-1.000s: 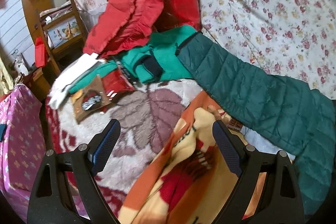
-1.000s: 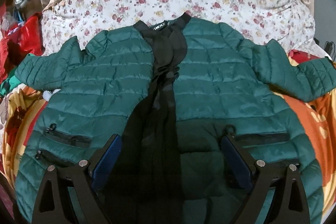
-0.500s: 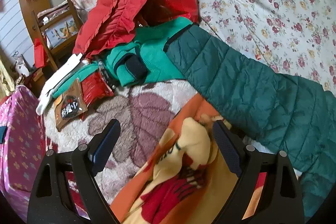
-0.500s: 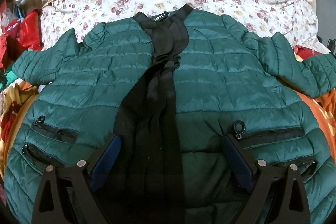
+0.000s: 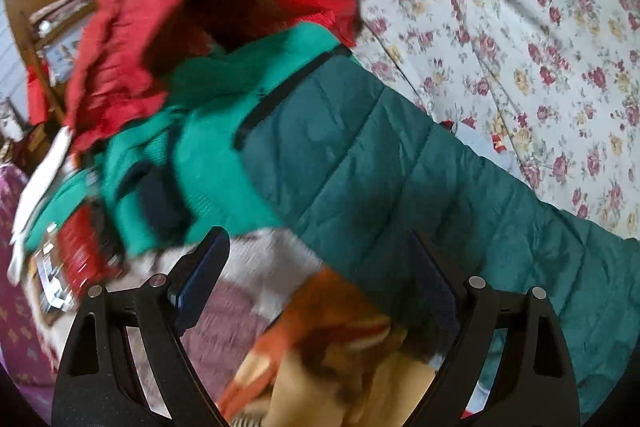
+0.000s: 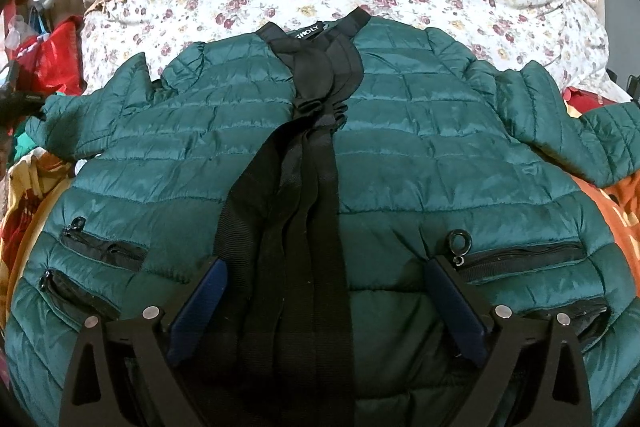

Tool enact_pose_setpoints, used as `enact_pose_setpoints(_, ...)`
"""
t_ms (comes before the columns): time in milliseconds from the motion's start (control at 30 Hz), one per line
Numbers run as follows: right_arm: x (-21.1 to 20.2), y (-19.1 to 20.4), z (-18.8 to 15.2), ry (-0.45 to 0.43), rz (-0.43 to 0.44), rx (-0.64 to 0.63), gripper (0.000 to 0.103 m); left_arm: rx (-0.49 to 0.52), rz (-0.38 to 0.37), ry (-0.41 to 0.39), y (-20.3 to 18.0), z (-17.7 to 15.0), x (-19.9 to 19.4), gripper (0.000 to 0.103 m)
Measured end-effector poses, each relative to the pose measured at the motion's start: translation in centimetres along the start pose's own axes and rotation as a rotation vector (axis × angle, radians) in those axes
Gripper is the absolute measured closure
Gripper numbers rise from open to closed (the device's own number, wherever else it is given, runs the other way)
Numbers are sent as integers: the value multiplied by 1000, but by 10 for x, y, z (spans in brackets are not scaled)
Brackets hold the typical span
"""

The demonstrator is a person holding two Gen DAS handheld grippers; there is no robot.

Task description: Fold large clothes

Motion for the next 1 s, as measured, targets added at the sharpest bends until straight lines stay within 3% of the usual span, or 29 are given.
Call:
enact_pose_setpoints(167, 1, 1, -1, 9, 3, -8, 2, -32, -53, 56, 0, 8, 36, 13)
enact_pose_setpoints(367, 3, 2, -2, 12, -1, -17, 0, -22, 49, 37, -11, 13, 48, 5)
enact_pose_setpoints(400, 3, 2, -2, 12, -2, -19, 0, -11, 71, 34, -12, 14, 48, 11)
enact_pose_setpoints(433, 3, 3, -2, 14, -1, -21, 0, 5, 108, 26, -14, 14, 46, 29)
enact_pose_setpoints(467, 3, 3, -2, 14, -3, -23, 0, 23, 149, 12, -16, 15, 42, 37)
enact_pose_setpoints(533, 4, 2, -2, 14, -5, -25, 0, 74, 180, -5, -25, 15, 33, 73)
enact_pose_setpoints(600, 4, 2, -2, 13, -5, -26, 0, 125, 142, -8, -36, 12, 25, 90)
enact_pose_setpoints(767, 4, 2, -2, 13, -1, -26, 0, 160, 116, -99, -59, 10, -25, 90)
enact_pose_setpoints(1000, 5, 1, -1, 16, 17, -15, 0, 255, -50, -217, -116, -9, -116, 91)
Point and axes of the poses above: each gripper's, at about its wrist camera, not at the fingertips, and x roughly the way its jaws point, y to its left, z to its top, the point moved 8 cm from there along x, roughly the way its jaws point, and after that the axes turned 12 degrees about x, right-handed, at the moved point
